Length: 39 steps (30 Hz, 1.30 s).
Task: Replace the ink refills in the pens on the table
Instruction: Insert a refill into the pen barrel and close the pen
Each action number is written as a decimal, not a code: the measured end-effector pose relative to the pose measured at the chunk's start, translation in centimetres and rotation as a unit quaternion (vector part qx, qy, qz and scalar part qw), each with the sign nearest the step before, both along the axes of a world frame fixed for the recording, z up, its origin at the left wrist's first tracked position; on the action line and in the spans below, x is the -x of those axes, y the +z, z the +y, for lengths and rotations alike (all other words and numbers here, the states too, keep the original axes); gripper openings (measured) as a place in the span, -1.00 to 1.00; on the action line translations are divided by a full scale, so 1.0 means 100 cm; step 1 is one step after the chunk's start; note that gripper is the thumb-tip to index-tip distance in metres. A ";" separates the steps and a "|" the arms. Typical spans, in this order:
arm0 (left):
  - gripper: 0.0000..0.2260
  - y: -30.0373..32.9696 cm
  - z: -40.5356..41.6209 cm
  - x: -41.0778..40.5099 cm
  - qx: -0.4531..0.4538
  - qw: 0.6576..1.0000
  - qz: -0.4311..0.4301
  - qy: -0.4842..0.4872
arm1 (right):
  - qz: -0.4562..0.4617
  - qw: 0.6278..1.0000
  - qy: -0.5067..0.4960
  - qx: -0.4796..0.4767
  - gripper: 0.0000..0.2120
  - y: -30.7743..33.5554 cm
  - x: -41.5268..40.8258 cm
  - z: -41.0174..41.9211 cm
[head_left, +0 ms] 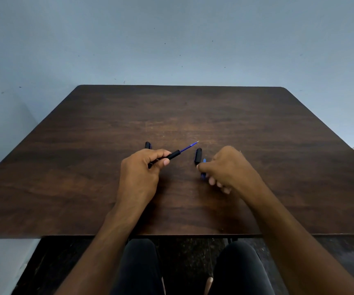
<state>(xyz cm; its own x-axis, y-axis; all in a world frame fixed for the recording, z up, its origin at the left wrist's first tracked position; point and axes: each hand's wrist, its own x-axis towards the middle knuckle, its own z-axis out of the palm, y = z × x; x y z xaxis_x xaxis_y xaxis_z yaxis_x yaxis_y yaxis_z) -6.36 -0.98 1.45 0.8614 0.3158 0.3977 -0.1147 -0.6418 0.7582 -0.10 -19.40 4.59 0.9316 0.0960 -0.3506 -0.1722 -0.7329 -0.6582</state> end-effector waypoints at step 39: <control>-0.78 -0.001 -0.006 -0.002 -0.041 0.999 -0.014 -0.023 | -0.019 0.840 -0.047 -0.540 -0.82 -0.014 -0.003 -0.011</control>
